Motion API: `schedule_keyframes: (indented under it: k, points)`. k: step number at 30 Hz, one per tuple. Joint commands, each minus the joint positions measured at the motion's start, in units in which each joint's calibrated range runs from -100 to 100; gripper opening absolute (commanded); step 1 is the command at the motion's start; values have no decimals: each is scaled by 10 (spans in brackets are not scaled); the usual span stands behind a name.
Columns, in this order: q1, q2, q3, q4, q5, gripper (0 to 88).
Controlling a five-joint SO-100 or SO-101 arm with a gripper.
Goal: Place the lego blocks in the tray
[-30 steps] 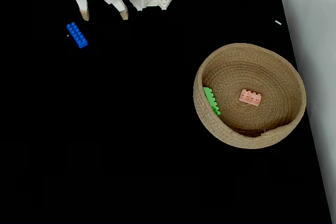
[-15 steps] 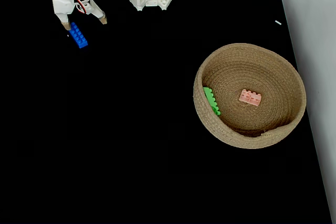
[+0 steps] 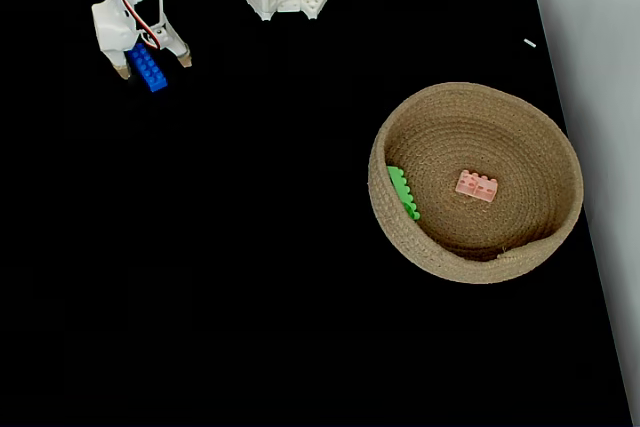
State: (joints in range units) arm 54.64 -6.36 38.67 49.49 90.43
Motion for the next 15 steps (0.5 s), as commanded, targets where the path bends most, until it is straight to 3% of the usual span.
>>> schedule_keyframes:
  k: [1, 4, 8, 15]
  points:
    - [-6, -4, -23, -5, -10, 289]
    - [-7, -4, 6, -33, -11, 212]
    - [-9, -3, 46, -75, -22, 2]
    - [-23, -15, 53, -82, -49, 0]
